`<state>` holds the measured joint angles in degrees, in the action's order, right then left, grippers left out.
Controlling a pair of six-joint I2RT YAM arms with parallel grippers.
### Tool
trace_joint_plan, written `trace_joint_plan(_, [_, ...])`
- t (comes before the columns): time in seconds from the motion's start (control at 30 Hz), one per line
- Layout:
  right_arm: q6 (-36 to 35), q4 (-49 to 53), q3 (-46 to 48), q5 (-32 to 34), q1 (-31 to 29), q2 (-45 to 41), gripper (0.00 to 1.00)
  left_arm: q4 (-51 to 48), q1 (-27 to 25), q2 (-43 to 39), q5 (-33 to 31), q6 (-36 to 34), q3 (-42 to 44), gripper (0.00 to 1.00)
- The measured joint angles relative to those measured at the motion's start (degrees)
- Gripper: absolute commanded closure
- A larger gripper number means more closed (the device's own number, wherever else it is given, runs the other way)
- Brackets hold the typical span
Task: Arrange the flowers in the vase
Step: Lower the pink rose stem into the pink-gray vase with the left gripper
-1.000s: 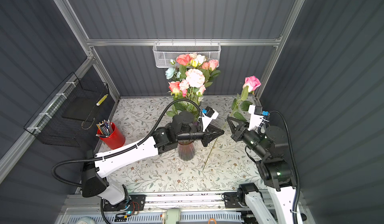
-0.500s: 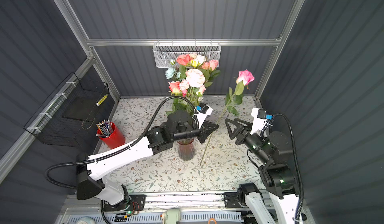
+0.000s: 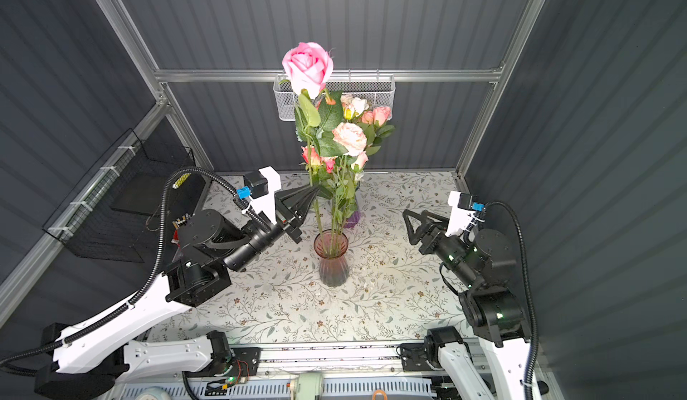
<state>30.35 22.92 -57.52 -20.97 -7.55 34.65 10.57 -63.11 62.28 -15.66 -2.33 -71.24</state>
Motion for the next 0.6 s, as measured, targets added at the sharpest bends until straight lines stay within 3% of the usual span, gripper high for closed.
trace_joint_plan(0.27, [-1.0, 0.0, 0.2, 0.5, 0.0, 0.2, 0.29, 13.6, 0.0, 3.9, -9.7, -3.8, 13.1, 1.0])
trace_joint_plan(0.6, [-1.9, -0.1, 0.7, 0.9, 0.0, 0.2, 0.29, 20.1, 0.0, 4.6, -13.8, -4.3, 14.5, 1.0])
